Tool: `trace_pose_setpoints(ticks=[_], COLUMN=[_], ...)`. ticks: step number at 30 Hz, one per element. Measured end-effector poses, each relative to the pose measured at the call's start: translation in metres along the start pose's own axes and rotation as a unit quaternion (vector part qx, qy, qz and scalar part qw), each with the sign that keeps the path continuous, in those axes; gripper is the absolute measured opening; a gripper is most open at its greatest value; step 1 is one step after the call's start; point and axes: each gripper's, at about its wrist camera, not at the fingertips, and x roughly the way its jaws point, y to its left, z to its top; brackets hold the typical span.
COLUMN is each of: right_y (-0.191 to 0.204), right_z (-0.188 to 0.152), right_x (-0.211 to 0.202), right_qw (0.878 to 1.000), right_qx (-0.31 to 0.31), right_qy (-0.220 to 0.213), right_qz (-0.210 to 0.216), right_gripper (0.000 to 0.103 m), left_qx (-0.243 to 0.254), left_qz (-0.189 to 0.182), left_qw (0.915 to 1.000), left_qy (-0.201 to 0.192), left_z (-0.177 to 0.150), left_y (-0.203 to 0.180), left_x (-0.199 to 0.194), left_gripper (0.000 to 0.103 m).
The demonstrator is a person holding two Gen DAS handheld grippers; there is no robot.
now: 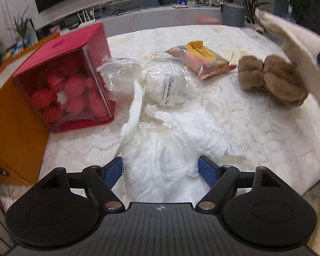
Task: Organize soft objects
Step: 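Pull the white plastic bag up off the bed with the left gripper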
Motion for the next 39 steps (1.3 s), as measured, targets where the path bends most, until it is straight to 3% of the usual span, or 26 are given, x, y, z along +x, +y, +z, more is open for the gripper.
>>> trace_pose_setpoints(ticks=[8,12,14,16,18,20,26,29,33,37,39], right_y=[0.001,0.002,0.002,0.003,0.003,0.003,0.001,0.001,0.001,0.003,0.003], right_z=[-0.001,-0.001,-0.001,-0.001,-0.002,-0.002,-0.002,-0.002,-0.003,-0.004,-0.004], right_x=[0.001,0.001,0.001,0.001,0.002,0.003,0.002,0.001,0.002,0.002,0.003], right_qw=[1.000,1.000,1.000,1.000,1.000,1.000,1.000,1.000,1.000,1.000,1.000], right_qx=[-0.005,-0.007,-0.010,-0.011,-0.011,-0.012,-0.010,-0.011,-0.013,-0.015,-0.015], right_qy=[0.005,0.006,0.005,0.006,0.007,0.009,0.008,0.007,0.009,0.011,0.012], right_qz=[0.001,0.004,0.008,0.011,0.011,0.010,0.018,0.019,0.021,0.019,0.020], right_gripper=[0.018,0.018,0.018,0.018,0.018,0.018,0.018,0.018,0.018,0.018,0.018], left_qx=[-0.028,-0.089,-0.074,-0.053,-0.044,-0.041,-0.001,0.001,-0.005,-0.029,-0.031], left_qz=[0.014,-0.030,-0.044,-0.067,-0.091,-0.104,-0.107,-0.142,-0.190,-0.257,-0.257], left_qw=[0.9994,0.9956,0.9963,0.9962,0.9947,0.9936,0.9936,0.9884,0.9766,0.9554,0.9515], left_qy=[-0.015,-0.001,-0.006,-0.015,-0.019,-0.015,-0.035,-0.054,-0.101,-0.143,-0.166], left_z=[-0.003,-0.006,-0.006,-0.006,-0.007,-0.008,-0.002,0.012,0.037,0.061,0.065], left_y=[0.006,0.029,0.031,0.030,0.026,0.021,0.022,0.031,0.044,0.063,0.069], left_x=[0.007,0.014,0.013,0.008,0.000,-0.005,-0.028,-0.046,-0.082,-0.113,-0.121], left_gripper=[0.103,0.103,0.103,0.085,0.036,0.019,0.010,0.010,0.010,0.011,0.011])
